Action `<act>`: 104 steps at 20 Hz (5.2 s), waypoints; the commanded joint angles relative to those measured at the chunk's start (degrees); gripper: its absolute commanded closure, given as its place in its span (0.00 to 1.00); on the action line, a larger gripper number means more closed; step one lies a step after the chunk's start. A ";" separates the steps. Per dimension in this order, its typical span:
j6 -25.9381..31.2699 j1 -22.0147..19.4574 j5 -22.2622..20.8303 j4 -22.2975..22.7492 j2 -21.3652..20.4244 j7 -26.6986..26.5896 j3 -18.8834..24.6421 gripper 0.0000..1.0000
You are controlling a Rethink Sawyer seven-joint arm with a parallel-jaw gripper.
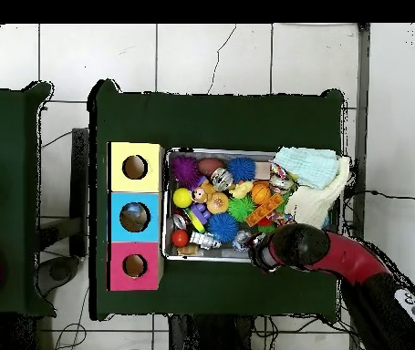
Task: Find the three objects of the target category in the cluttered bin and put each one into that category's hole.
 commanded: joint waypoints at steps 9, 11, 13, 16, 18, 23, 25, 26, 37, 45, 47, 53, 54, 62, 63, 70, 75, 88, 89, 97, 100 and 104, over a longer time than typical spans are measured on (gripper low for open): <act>-12.39 -2.19 -4.40 -3.16 12.83 -8.07 5.49 0.00; -14.80 -1.26 -6.71 -5.12 14.73 -7.14 3.83 0.00; -16.91 -0.90 -8.41 -6.51 16.65 -7.24 3.10 0.00; -17.19 0.06 -9.17 -6.49 16.17 -6.17 2.36 0.00; -16.00 2.41 -10.02 -5.92 13.31 -3.83 0.94 0.00; -6.76 14.44 -18.26 -8.14 2.86 4.07 -8.45 0.00; -4.74 15.65 -17.85 -7.83 0.06 2.79 -8.64 0.00; -3.47 16.03 -16.67 -7.83 -0.97 2.08 -8.37 0.00; -2.62 11.88 -7.75 -6.75 -1.44 -3.41 -3.07 0.00; -2.29 10.89 -7.64 -8.35 -0.69 -4.14 -2.27 0.00; -2.74 10.59 -8.19 -8.87 -0.78 -4.58 -1.98 0.00; -5.59 9.19 -7.56 -9.08 -0.21 -5.99 0.87 0.00; -5.79 9.19 -7.46 -8.86 -0.13 -5.82 1.05 0.00; -9.30 8.28 -6.76 -8.50 1.70 -4.73 2.33 0.00; -9.68 8.13 -6.74 -8.50 1.84 -4.85 2.56 0.00; -7.41 8.74 -5.65 -10.71 4.04 -3.84 1.74 0.00; -3.58 9.82 -4.66 -12.99 7.15 -2.30 -0.25 0.00; 1.42 12.07 -7.99 -21.78 16.30 -3.82 -4.46 0.00; 1.79 11.57 -7.75 -22.71 17.62 -5.22 -3.89 0.00; 14.22 8.94 -4.20 -30.43 25.27 -14.69 -0.37 0.00; 19.38 8.97 -2.62 -32.09 25.90 -14.52 -0.12 0.00; 25.66 9.39 -1.52 -34.53 25.96 -14.46 0.00 0.00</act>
